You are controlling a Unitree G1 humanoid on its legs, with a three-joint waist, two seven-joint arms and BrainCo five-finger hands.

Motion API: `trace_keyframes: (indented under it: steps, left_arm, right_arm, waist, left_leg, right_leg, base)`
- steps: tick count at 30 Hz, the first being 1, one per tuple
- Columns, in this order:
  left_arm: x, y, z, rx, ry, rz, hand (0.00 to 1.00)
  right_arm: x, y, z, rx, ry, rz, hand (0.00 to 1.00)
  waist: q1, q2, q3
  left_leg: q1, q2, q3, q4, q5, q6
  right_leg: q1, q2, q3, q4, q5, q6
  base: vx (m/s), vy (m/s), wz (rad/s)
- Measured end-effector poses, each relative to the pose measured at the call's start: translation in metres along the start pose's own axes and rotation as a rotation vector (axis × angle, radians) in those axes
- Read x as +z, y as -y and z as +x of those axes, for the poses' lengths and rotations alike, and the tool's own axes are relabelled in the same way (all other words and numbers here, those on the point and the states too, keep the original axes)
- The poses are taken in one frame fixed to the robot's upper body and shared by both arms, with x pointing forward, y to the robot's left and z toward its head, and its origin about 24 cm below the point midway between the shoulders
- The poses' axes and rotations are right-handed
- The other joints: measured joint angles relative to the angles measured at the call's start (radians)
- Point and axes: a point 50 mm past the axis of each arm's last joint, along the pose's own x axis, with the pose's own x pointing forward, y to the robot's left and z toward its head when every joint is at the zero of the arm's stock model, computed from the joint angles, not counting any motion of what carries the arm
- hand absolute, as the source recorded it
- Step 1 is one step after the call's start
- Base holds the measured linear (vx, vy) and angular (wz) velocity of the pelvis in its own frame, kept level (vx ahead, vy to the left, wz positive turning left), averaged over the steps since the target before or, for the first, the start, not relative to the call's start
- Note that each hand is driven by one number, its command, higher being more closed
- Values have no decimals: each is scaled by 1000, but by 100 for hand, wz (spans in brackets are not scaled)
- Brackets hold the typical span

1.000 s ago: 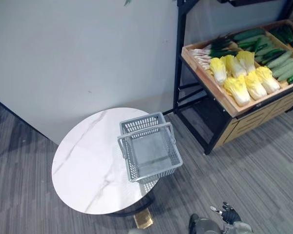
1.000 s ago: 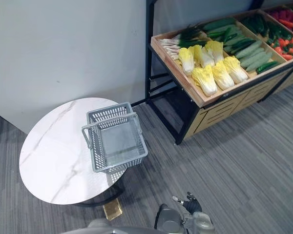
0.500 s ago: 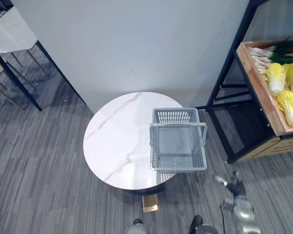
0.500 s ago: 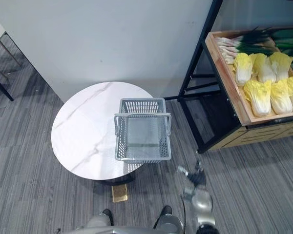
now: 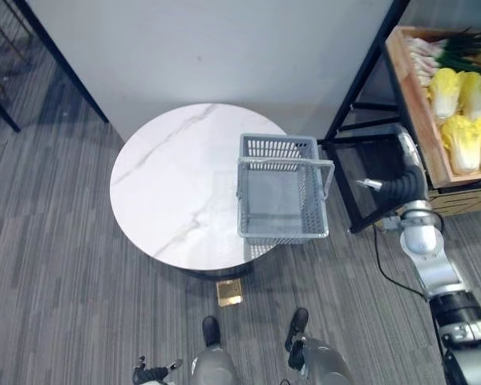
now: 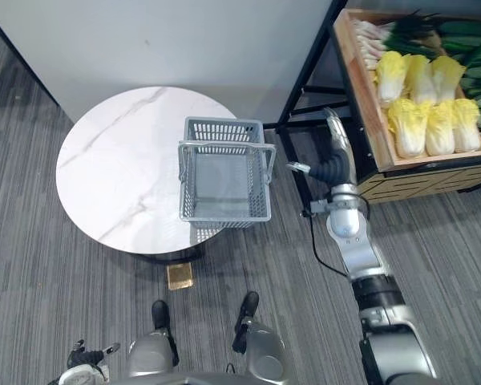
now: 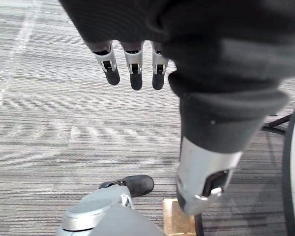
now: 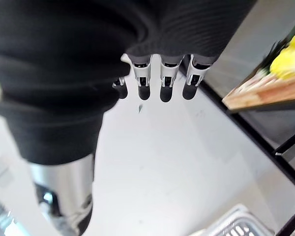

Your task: Pick vegetable in the basket

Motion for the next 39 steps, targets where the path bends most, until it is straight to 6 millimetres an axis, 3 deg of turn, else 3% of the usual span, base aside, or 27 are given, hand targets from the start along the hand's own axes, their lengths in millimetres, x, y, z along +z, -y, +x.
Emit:
trace_keyframes:
  steps: [4, 10, 14, 20, 32, 39]
  left_arm:
    - [2, 2, 0, -19, 2, -1, 0]
    - [16, 6, 1, -39, 46, -16, 0]
    - [21, 8, 2, -43, 65, -22, 0]
    - [22, 13, 1, -60, 73, -15, 0]
    - [24, 20, -2, -78, 88, 8, 0]
    - [22, 23, -3, -88, 74, 28, 0]
  right_arm:
    - [4, -5, 23, 115, 15, -102, 0]
    - [14, 5, 54, 189, 34, -218, 0]
    - [19, -1, 64, 241, 37, -255, 0]
    - [19, 2, 74, 249, 12, -296, 0]
    - [7, 9, 82, 261, -85, -329, 0]
    - [9, 10, 89, 266, -94, -362, 0]
  waist:
    - [25, -6, 24]
    - [42, -3, 64]
    - [54, 5, 88]
    - [63, 25, 116]
    - [101, 33, 124]
    - [108, 41, 129]
  left_leg:
    - [-26, 6, -8, 1, 19, 4]
    - [-50, 2, -27, 31, 5, 12]
    - [-59, 3, -32, 45, -1, 13]
    - [-82, 6, -54, 59, -1, 15]
    - [-99, 7, -59, 70, -1, 15]
    - [-115, 9, -79, 80, -1, 15]
  right_leg:
    - [-17, 14, -3, -13, 28, -38]
    - [-15, 11, 0, -13, 28, -38]
    - [-16, 10, 1, -14, 28, -38]
    - [-20, 11, -11, -16, 28, -38]
    - [-30, 11, -14, -13, 28, -38]
    - [-32, 10, -27, -11, 28, -38]
  base:
    - [67, -13, 8]
    - [44, 14, 9]
    - [-6, 6, 1]
    - [-25, 3, 7]
    - [6, 3, 1]
    - [-10, 10, 6]
